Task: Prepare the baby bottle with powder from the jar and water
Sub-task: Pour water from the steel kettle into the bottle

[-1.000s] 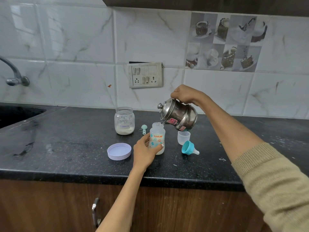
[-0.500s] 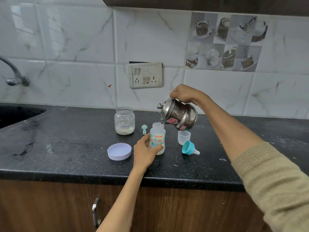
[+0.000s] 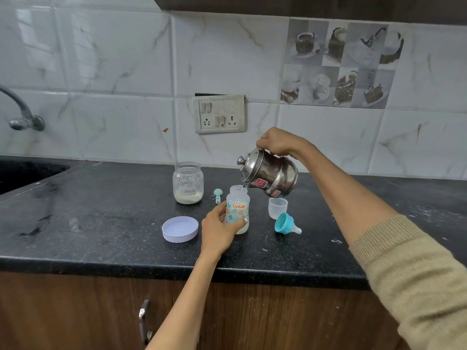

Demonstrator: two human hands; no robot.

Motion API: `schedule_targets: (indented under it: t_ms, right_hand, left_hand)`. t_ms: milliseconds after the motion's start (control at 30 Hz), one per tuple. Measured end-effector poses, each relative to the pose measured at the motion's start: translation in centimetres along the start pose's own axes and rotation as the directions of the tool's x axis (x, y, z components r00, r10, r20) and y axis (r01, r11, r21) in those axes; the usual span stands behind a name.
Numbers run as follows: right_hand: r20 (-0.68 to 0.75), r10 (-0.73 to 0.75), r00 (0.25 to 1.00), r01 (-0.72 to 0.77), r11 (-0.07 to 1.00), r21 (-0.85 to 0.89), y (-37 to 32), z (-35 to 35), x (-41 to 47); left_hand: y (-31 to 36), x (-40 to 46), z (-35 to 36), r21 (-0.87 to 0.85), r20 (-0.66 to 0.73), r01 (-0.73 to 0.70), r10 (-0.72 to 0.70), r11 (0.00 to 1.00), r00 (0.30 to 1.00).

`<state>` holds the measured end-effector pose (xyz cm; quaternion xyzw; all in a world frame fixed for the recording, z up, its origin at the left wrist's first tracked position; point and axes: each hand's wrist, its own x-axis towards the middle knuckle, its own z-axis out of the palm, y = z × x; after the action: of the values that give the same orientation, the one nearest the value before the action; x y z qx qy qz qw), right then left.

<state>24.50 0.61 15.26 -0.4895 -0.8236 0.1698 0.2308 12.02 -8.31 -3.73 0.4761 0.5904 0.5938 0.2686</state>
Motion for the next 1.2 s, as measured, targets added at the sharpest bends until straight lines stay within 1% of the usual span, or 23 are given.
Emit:
schedule_targets:
  t_ms: [1200]
  right_hand:
    - [0.000, 0.004, 1.000, -0.004, 1.000, -0.021, -0.21, -0.01, -0.18]
  left_hand:
    - [0.12, 0.02, 0.04, 0.032, -0.006, 0.001, -0.001, 0.999, 1.000]
